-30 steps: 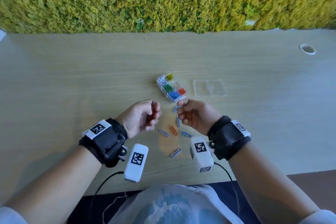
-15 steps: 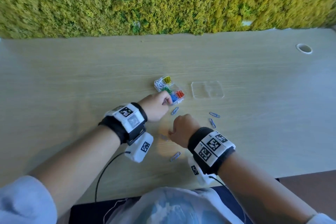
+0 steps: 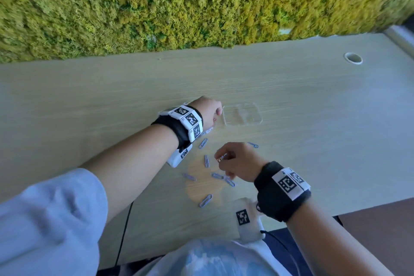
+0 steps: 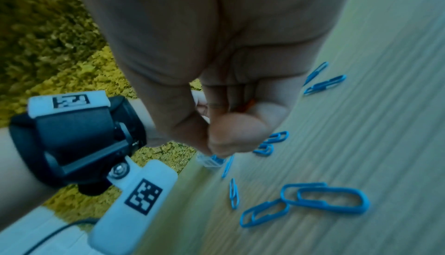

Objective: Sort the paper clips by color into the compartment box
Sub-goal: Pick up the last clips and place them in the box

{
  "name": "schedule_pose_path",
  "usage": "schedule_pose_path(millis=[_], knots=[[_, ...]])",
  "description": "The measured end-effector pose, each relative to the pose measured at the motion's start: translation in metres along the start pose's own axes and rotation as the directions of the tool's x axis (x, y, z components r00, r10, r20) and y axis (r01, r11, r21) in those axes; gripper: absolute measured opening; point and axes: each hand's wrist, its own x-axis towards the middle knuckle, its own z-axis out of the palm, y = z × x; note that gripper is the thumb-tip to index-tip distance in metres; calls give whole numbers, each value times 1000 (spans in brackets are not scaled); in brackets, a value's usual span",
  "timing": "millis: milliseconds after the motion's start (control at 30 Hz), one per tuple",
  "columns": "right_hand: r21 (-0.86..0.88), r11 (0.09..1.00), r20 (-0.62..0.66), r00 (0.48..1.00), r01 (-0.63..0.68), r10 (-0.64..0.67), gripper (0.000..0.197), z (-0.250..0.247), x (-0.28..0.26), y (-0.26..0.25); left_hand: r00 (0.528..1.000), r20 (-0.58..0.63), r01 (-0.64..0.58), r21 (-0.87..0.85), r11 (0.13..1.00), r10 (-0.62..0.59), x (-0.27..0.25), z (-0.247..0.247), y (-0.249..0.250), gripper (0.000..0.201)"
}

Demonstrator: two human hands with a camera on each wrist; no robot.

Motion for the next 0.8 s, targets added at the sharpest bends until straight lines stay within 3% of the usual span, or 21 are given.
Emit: schedule_pose_path(millis=[167, 267, 400, 500, 633, 733, 800], knots=[[328, 941, 28, 996, -86, 81, 29, -4, 9, 0, 998, -58, 0, -93, 996, -5, -5, 1, -2, 40], [314, 944, 35, 995, -100, 93, 30, -7, 20, -4, 988, -151, -9, -187, 982, -20, -14, -2, -11, 40], [67, 995, -19, 997, -67, 69, 28, -18, 36, -22, 967, -239, 29, -255, 966, -92, -33, 1, -34, 27], [-181, 983, -110, 994, -22, 2, 27, -25, 51, -42, 968, -208, 84, -258, 962, -140, -51, 6, -49, 21], [-600, 800, -130, 985, 17, -118, 34, -28, 65, -74, 984, -55, 153, -223, 963, -169, -74, 14, -58, 14], [-737, 674, -83, 983, 49, -162, 32, -25, 72, -87, 982, 71, 177, -61, 982, -173, -85, 25, -59, 26], [-762, 645, -61, 984, 63, -168, 31, -22, 77, -89, 981, 119, 151, 13, 988, -152, -90, 33, -58, 38]])
